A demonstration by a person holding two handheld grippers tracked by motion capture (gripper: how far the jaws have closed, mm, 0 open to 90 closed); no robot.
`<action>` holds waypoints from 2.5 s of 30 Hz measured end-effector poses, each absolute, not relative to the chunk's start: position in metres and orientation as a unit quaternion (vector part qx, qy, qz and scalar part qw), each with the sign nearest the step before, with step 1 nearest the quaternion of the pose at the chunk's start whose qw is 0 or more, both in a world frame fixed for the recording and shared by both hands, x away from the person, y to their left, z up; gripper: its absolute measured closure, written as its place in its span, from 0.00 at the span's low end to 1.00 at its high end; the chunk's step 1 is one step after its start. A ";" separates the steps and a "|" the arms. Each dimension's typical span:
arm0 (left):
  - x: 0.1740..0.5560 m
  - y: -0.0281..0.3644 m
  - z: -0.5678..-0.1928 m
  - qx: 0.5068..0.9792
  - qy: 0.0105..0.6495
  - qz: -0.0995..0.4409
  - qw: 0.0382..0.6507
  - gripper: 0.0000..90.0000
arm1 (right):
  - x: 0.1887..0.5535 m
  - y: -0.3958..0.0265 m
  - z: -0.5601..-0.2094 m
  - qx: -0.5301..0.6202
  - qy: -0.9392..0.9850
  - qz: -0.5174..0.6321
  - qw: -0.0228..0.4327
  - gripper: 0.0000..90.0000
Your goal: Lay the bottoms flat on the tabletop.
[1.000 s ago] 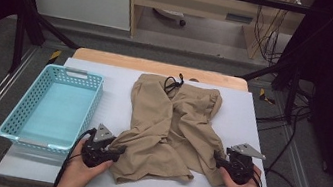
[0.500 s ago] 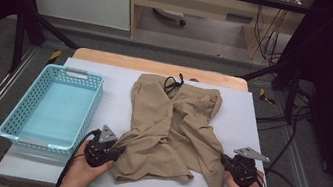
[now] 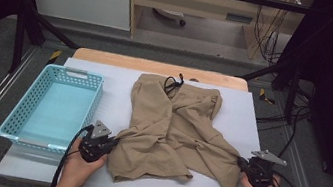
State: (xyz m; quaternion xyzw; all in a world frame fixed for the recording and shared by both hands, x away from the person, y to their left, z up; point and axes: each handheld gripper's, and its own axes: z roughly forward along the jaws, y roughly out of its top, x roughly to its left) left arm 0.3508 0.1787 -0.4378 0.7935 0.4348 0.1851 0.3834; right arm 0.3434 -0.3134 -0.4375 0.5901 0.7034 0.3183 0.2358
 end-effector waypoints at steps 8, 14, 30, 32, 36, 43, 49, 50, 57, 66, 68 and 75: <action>0.350 0.179 -0.437 0.795 0.434 0.183 0.384 0.92 | 0.343 -0.322 -0.444 0.604 0.701 0.300 0.230 0.99; 0.349 0.176 -0.438 0.791 0.436 0.202 0.378 0.71 | 0.344 -0.312 -0.439 0.582 0.709 0.317 0.240 0.74; 0.356 0.171 -0.412 0.768 0.423 0.232 0.422 0.60 | 0.382 -0.275 -0.408 0.527 0.717 0.373 0.264 0.76; 0.359 0.168 -0.409 0.767 0.419 0.234 0.426 0.59 | 0.391 -0.273 -0.407 0.525 0.715 0.380 0.263 0.82; 0.362 0.169 -0.410 0.768 0.418 0.231 0.426 0.58 | 0.415 -0.270 -0.416 0.534 0.711 0.379 0.258 0.84; 0.357 0.173 -0.427 0.772 0.424 0.219 0.421 0.58 | 0.416 -0.256 -0.441 0.542 0.729 0.346 0.233 0.64; 0.354 0.167 -0.433 0.781 0.417 0.221 0.408 0.56 | 0.405 -0.245 -0.449 0.536 0.747 0.317 0.231 0.56; 0.354 0.166 -0.433 0.782 0.417 0.222 0.407 0.56 | 0.404 -0.245 -0.450 0.538 0.746 0.317 0.230 0.55; 0.351 0.164 -0.436 0.784 0.416 0.219 0.406 0.56 | 0.404 -0.251 -0.453 0.542 0.739 0.335 0.218 0.53; 0.351 0.165 -0.436 0.782 0.419 0.217 0.407 0.55 | 0.412 -0.245 -0.453 0.530 0.747 0.343 0.207 0.69; 0.351 0.165 -0.436 0.782 0.420 0.216 0.407 0.55 | 0.410 -0.244 -0.452 0.526 0.751 0.345 0.204 0.78; 0.350 0.163 -0.438 0.785 0.419 0.213 0.404 0.55 | 0.406 -0.244 -0.449 0.506 0.768 0.330 0.213 0.97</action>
